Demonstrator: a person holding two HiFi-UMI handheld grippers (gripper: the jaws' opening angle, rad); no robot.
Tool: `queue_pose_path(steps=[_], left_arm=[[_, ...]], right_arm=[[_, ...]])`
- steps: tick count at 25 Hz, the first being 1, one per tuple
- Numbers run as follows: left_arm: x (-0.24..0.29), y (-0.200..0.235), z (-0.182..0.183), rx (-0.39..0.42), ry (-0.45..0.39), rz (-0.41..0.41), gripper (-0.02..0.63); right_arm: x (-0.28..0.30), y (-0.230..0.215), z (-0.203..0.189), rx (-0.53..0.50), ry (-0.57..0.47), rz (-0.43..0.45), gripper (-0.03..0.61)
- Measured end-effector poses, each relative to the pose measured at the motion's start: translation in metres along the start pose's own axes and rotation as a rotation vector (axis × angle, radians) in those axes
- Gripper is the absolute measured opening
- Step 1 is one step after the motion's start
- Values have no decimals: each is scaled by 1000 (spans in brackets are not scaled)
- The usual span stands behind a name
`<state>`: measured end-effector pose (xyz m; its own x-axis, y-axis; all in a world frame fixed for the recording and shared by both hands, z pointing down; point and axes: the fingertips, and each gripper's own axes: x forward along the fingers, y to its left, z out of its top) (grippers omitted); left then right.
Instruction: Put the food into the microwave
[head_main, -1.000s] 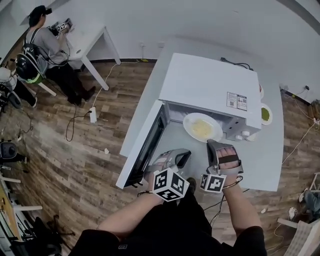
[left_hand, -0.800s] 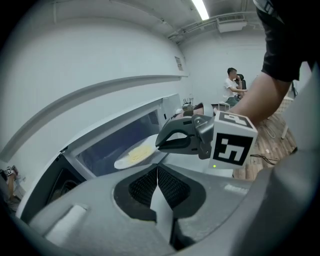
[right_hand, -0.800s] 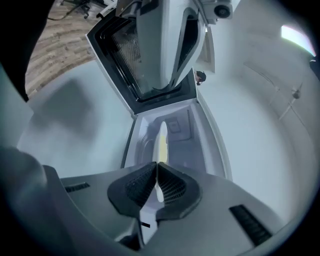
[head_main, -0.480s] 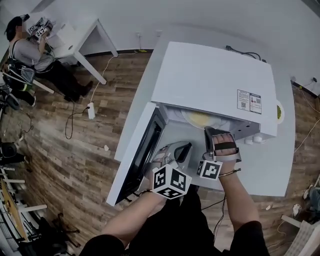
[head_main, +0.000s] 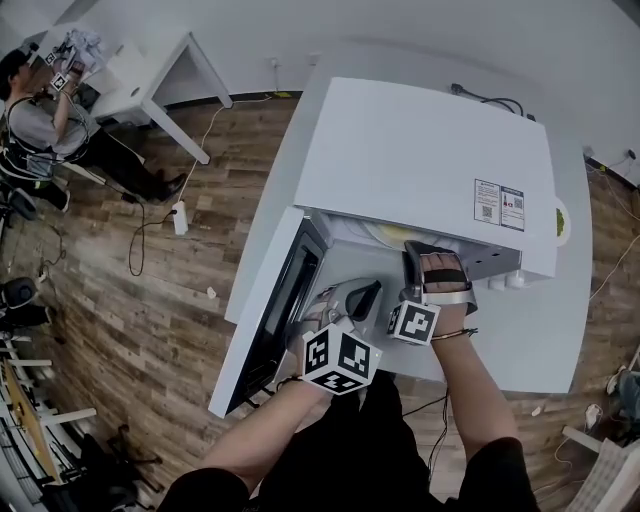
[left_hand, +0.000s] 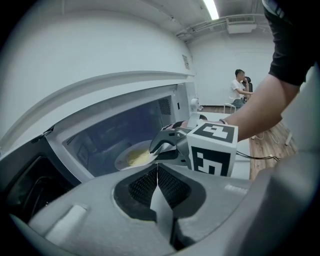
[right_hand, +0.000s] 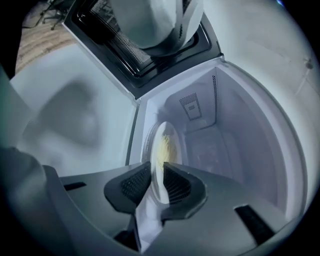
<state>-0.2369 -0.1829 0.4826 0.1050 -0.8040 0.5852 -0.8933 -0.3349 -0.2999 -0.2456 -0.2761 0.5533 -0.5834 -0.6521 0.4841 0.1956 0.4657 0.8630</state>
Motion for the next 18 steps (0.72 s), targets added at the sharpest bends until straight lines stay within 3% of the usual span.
queue_pose_path(steps=[3, 6, 9, 18], left_arm=[[1, -1, 6, -2, -2, -4, 8], [2, -1, 11, -3, -4, -3, 8], [2, -2, 12, -14, -1, 0, 8], [-2, -8, 14, -28, 23, 6, 8]], right_arm=[[-10, -3, 4, 33, -36, 20, 106], [-20, -1, 5, 54, -68, 46, 106], [-18, 7, 2, 62, -69, 96, 23], [11, -10, -7, 176, -9, 122, 15]])
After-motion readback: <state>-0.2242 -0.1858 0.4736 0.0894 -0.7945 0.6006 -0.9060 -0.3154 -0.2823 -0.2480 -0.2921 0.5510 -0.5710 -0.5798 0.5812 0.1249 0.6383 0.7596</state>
